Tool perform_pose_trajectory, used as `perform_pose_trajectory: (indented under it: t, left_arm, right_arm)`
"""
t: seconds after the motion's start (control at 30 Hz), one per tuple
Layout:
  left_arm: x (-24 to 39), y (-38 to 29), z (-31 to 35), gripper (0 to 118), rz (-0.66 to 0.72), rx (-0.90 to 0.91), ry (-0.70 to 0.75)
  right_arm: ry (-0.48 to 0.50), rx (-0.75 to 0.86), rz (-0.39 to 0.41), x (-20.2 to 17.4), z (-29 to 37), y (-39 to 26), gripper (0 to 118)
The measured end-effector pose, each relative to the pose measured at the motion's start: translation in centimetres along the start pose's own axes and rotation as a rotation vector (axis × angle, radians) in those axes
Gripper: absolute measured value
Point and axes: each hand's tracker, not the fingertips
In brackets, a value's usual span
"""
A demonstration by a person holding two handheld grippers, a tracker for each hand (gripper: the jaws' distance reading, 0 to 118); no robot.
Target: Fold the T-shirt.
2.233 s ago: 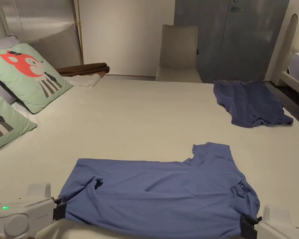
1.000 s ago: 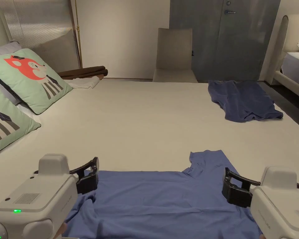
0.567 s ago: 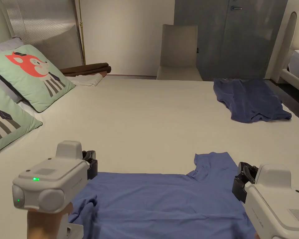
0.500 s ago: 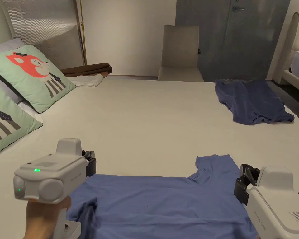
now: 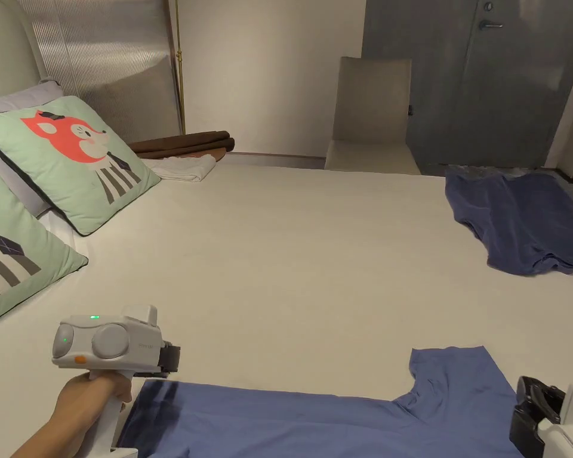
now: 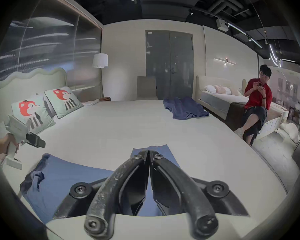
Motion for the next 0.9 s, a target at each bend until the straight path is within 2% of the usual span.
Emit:
perform_pose_trajectory:
  t: [0.07,0.1,0.13,0.17,0.23,0.3,0.33,0.4,0.47,0.53,0.57,0.6,0.67,0.7,0.73,0.8,0.83,0.9]
  left_arm:
    - [-0.2,0.0,-1.3,64,0.018,-0.035,0.009]
    - [-0.1,-0.3,-1.7,88,0.015,-0.040,0.015]
    - [-0.1,-0.7,-2.2,105,0.011,-0.040,0.018]
    - [-0.6,-0.4,-2.9,106,0.009,-0.039,0.019]
    - [-0.5,-0.7,-3.5,97,0.013,-0.038,0.022]
    - [-0.3,-0.8,-4.1,76,0.005,-0.047,0.020]
    - [0.0,-1.2,-4.2,61,-0.015,-0.046,0.027]
    - [0.7,-2.0,-4.0,49,-0.101,-0.011,0.072]
    - [1.3,-2.2,-3.6,2,-0.146,0.020,0.030]
    - [1.5,-2.4,-3.0,2,-0.130,0.022,0.009]
    - [1.8,-2.4,-2.6,2,-0.150,0.051,0.022]
    - [1.9,-2.5,-1.9,2,-0.192,0.098,0.029]
    - [1.8,-2.7,-0.1,2,-0.230,0.170,0.039]
    - [2.4,-2.9,1.2,2,-0.211,0.191,0.009]
    - [2.3,-3.0,2.2,2,-0.192,0.200,-0.035]
    - [2.2,-3.1,3.9,2,-0.178,0.215,-0.069]
    - [2.4,-3.2,4.6,2,-0.183,0.226,-0.078]
    - [2.4,-3.3,5.6,2,-0.186,0.235,-0.083]
  right_arm:
    - [-0.005,-0.018,0.003,0.3,-0.7,-0.4,0]
    - [-0.008,-0.026,0.006,0.5,-1.0,-0.5,0]
    - [-0.010,-0.037,0.006,0.8,-1.5,-0.6,0]
    - [-0.009,-0.046,0.003,1.0,-1.9,-0.7,0]
    - [-0.009,-0.061,0.002,1.2,-2.2,-0.9,0]
    - [-0.009,-0.072,0.001,1.6,-2.8,-0.9,0]
    - [-0.009,-0.076,-0.003,1.7,-3.1,-1.1,0]
    - [-0.002,-0.091,-0.016,2.2,-4.2,-1.1,0]
    - [-0.002,-0.113,-0.032,2.6,-5.5,-0.8,0]
    - [0.007,-0.144,-0.056,3.4,-7.8,-0.4,3]
    - [0.010,-0.166,-0.067,3.9,-9.2,-0.1,9]
    - [0.006,-0.187,-0.074,4.2,-10.6,0.0,21]
    - [-0.007,-0.283,-0.086,5.0,-13.7,0.3,68]
    - [-0.005,-0.315,-0.081,5.3,-15.1,0.2,68]
    - [0.001,-0.359,-0.083,5.5,-16.7,0.0,74]
    - [-0.017,-0.448,-0.072,5.7,-19.3,-0.7,98]
    - [-0.027,-0.479,-0.061,5.7,-20.3,-1.1,102]
    - [-0.045,-0.534,-0.042,5.6,-21.6,-2.0,102]
